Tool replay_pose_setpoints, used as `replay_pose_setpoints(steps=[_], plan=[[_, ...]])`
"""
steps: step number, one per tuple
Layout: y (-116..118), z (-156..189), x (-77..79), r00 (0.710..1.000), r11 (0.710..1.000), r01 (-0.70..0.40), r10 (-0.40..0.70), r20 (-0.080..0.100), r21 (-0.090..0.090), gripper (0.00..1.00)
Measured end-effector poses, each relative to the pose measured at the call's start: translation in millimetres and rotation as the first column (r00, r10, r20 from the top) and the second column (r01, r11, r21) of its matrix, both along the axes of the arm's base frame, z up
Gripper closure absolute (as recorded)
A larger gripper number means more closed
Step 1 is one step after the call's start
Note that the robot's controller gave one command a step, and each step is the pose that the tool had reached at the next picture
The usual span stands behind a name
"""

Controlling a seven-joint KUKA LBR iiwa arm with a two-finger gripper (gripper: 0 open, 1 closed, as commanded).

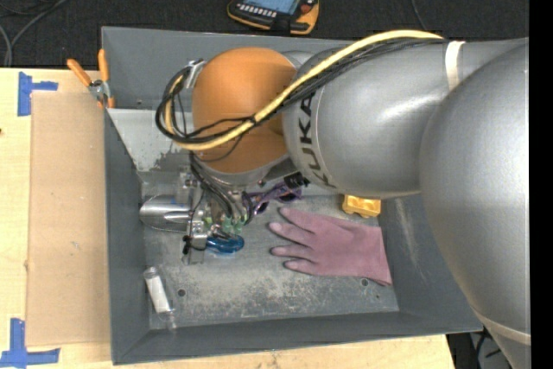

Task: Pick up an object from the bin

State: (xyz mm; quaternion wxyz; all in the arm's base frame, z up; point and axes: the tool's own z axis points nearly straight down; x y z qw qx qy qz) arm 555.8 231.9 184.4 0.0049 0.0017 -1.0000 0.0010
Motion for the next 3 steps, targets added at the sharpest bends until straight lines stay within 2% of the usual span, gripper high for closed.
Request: replay_pose_setpoints(steps=[1,2,3], plan=[[-2,4,2.4,1.000,1.000,0.007,-0.007,0.008,0.002,0.00],[-49,-112,27.6,0.985,0.985,0.171,-0.171,0.007,0.002,0.00],[-61,-32,36.5,0.996,0.996,0.091,-0.091,0.019,0.007,0.00]])
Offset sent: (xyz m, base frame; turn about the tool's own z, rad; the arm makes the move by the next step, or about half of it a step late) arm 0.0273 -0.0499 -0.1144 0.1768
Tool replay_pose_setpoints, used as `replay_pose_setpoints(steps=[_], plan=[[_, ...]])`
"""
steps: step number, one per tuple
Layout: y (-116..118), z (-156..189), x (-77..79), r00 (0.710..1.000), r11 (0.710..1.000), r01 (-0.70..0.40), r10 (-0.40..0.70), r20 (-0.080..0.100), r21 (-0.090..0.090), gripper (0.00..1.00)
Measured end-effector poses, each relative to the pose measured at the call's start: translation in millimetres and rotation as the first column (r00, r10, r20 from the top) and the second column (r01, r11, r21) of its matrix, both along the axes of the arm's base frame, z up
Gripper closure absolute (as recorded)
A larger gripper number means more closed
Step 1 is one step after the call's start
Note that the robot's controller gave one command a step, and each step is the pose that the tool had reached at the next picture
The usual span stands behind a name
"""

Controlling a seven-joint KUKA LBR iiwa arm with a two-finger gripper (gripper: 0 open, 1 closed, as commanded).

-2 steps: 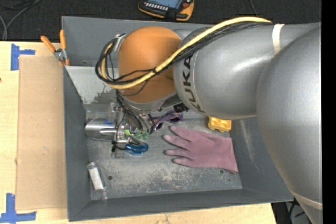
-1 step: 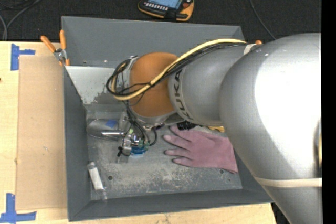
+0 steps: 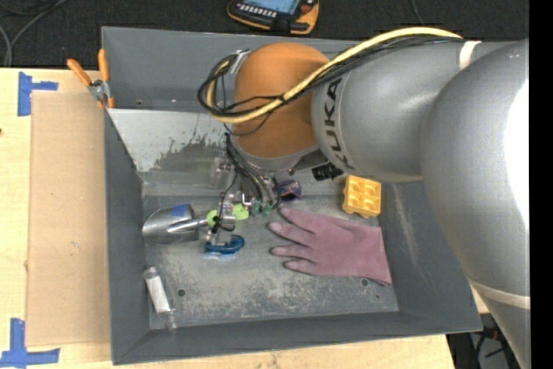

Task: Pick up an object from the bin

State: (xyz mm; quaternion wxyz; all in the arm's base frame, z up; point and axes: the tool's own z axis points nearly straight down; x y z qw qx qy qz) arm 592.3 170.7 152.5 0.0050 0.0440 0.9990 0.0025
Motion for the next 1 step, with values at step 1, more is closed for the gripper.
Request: replay_pose_setpoints(steps=[1], plan=[[7.5,-81.8,-12.3,0.997,0.997,0.073,-0.073,-0.028,-0.010,0.00]])
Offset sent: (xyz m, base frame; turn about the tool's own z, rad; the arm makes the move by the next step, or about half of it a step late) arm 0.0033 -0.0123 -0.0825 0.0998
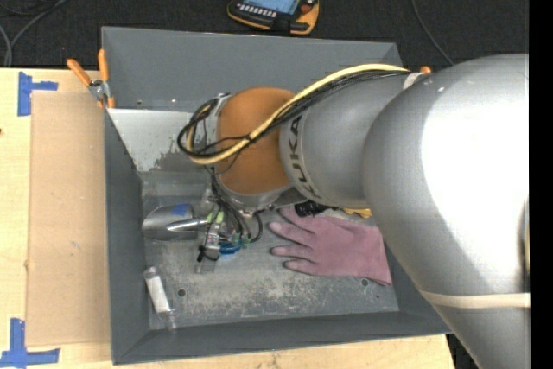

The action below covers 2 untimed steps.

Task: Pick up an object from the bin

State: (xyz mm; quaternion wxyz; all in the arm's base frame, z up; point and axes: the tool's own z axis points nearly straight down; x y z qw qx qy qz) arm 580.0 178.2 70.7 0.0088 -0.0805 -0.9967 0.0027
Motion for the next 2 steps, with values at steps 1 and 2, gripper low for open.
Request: replay_pose_setpoints(steps=[1,2], plan=[[-20,-1,15.3,0.999,1.000,0.029,-0.030,0.027,0.009,0.00],[-3,0,4.5,1.000,1.000,0.006,-0.007,0.008,0.005,1.00]])
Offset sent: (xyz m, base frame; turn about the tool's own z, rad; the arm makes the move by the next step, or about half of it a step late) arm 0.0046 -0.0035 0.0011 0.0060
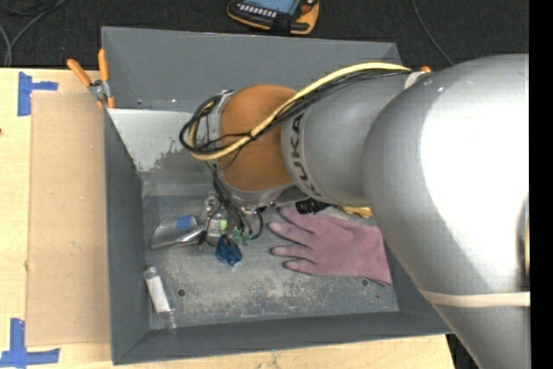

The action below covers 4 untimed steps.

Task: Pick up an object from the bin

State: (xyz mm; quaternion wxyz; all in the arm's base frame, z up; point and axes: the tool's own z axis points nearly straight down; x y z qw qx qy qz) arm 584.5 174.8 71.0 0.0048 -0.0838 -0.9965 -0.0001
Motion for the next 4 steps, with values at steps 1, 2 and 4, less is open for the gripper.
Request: replay_pose_setpoints(steps=[1,2,4], plan=[[0,0,0.1,1.000,1.000,0.001,-0.001,0.000,0.000,1.00],[0,4,-0.2,1.000,1.000,0.002,-0.002,-0.001,0.000,1.00],[-1,64,-0.4,1.000,1.000,0.003,-0.003,-0.001,0.000,1.00]])
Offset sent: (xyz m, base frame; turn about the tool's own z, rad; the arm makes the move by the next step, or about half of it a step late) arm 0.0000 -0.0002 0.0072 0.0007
